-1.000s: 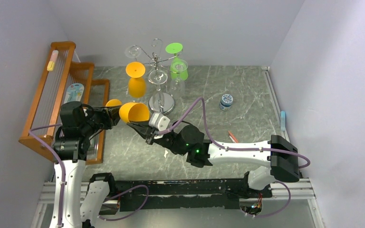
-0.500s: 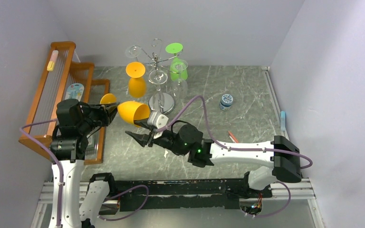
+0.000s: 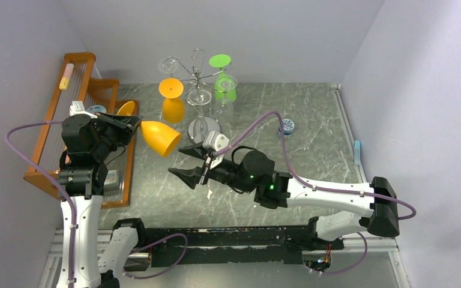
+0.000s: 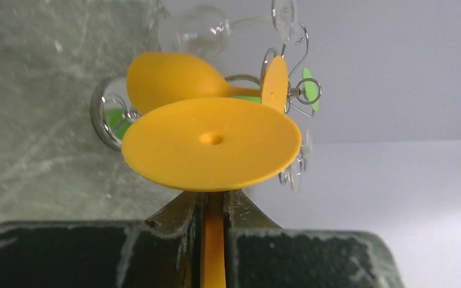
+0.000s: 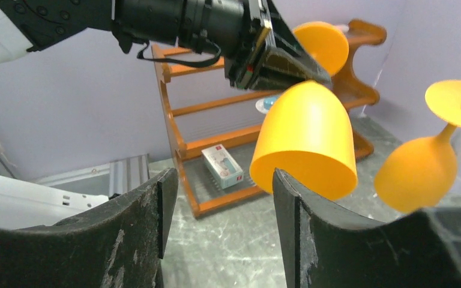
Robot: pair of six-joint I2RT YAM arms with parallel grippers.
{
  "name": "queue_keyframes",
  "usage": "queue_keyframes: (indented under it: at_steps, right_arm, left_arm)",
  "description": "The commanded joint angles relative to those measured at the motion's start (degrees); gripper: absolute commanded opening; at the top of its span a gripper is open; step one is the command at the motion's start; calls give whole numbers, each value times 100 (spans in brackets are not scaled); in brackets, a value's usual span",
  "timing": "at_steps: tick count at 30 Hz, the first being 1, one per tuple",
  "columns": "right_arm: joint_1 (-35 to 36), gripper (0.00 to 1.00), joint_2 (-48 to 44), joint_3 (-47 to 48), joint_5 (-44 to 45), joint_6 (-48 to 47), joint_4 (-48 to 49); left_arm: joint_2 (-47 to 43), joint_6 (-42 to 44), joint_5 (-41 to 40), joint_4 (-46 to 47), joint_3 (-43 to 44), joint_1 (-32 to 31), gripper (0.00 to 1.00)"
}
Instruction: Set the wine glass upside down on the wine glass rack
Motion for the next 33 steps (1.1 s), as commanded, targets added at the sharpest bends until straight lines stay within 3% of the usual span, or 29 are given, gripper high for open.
queue_keyframes:
  at_steps: [1,5,7,12,20,24,33]
  right_arm:
    - [-160,63,-133,369,12,617,-828]
    - [-501,64,63,1152,-293,1433,-1709]
    - [-752,65,146,1518,-880,2018,-1971]
    - [-1195,67,205,1958,-1375,2937,-2084]
    - [-1874,67,378,2384,-2275,4728,-1752]
    - [-2011,67,460,2578,-2326,5350,-1693]
    - [-2329,66,620,2304,-2468,7167,-343]
  left_arm:
    - [-130,1720,-270,878,272,17,5]
    - [-204,3307,-107,1518,484,16,5]
    - [-172,4114,-181,1536,763,16,5]
    - [-265,5060,493,2113,822,-115,5]
    - [-325,5070,2141,3546,329,-243,5]
    - [-275,5065,3032,4307,158,-296,5]
    - [-273,4643,3496,5290,-176,-307,5]
